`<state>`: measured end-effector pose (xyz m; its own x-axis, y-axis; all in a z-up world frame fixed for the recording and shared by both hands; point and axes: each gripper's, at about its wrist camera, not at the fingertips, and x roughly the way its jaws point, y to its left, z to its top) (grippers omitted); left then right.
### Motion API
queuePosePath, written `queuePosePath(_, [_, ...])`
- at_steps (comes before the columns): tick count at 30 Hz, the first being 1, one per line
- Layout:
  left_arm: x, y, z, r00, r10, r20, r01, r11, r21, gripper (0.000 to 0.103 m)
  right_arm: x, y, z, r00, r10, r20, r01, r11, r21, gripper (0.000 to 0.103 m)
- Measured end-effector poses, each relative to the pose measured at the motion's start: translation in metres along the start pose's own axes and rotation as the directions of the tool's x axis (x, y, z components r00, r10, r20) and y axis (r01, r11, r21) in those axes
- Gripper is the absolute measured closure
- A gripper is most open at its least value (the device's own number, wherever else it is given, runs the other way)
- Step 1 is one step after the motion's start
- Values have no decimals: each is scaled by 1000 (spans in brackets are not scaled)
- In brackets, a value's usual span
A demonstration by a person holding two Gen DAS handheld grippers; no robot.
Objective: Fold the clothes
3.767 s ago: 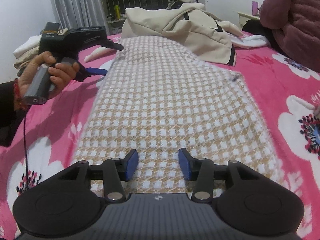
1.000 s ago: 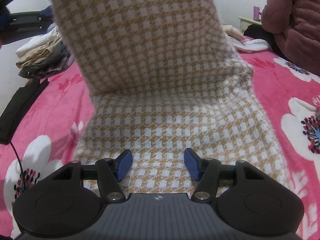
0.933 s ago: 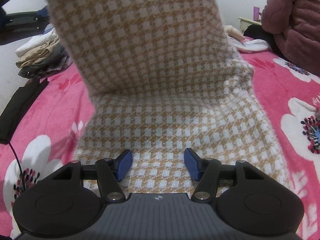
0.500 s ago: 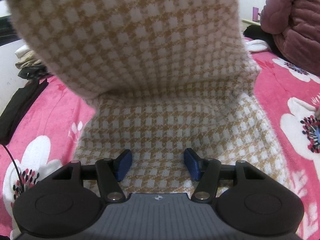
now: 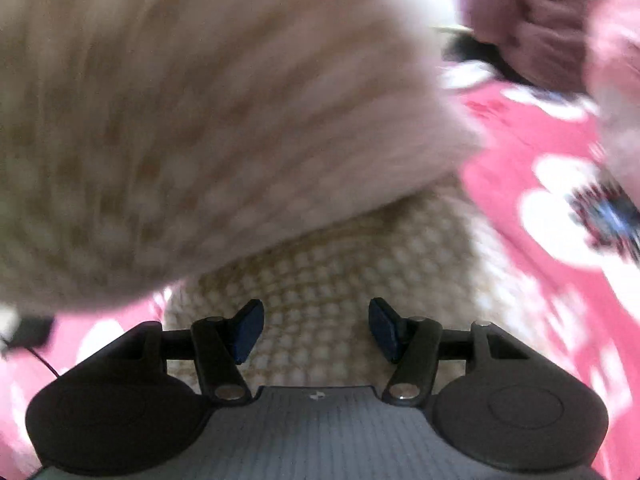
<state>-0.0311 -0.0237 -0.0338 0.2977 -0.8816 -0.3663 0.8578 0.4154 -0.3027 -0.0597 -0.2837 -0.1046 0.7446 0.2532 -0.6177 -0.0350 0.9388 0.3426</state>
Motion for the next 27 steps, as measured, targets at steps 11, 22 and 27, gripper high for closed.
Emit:
queuePosePath(11, [23, -30, -45, 987, -8, -162, 71, 922, 382, 59, -88, -88, -61, 993, 93, 67, -114, 731, 672, 42])
queuePosePath(22, [30, -49, -77, 974, 81, -212, 55, 820, 570, 57, -120, -109, -92, 974, 94, 204, -221, 564, 796, 41])
queuePosePath(27, [33, -61, -80, 968, 124, -219, 38, 788, 615, 53, -125, -114, -102, 963, 95, 253, -264, 529, 806, 39])
